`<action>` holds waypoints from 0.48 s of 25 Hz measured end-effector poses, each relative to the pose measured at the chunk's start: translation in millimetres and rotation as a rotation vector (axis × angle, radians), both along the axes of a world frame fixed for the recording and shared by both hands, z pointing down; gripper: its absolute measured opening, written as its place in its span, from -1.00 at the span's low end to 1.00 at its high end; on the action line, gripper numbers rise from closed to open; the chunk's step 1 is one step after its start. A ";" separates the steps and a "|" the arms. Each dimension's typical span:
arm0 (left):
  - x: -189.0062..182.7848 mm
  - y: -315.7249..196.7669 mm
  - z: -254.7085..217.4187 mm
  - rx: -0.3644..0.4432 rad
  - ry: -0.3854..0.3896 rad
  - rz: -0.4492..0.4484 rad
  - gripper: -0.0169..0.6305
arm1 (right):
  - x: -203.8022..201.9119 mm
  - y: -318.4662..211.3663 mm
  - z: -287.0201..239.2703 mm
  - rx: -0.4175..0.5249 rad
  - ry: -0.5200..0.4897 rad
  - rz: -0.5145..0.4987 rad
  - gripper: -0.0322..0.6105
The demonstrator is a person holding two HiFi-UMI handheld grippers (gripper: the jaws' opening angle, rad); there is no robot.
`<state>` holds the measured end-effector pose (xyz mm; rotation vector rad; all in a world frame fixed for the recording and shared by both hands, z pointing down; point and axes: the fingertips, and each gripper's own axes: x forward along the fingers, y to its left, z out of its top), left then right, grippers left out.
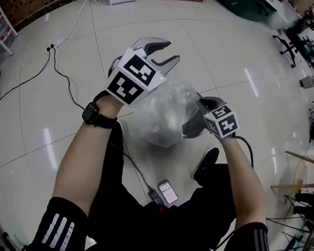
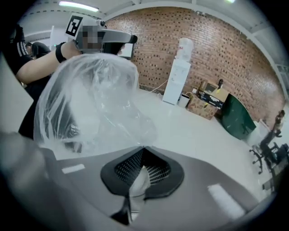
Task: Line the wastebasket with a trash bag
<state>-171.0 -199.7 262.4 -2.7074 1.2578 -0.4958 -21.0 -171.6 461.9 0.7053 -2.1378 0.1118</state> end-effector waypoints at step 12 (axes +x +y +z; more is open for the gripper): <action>41.2 -4.3 76.7 -0.173 -0.231 0.095 -0.43 | 88.3 12.0 135.1 -0.224 0.279 0.003 -0.88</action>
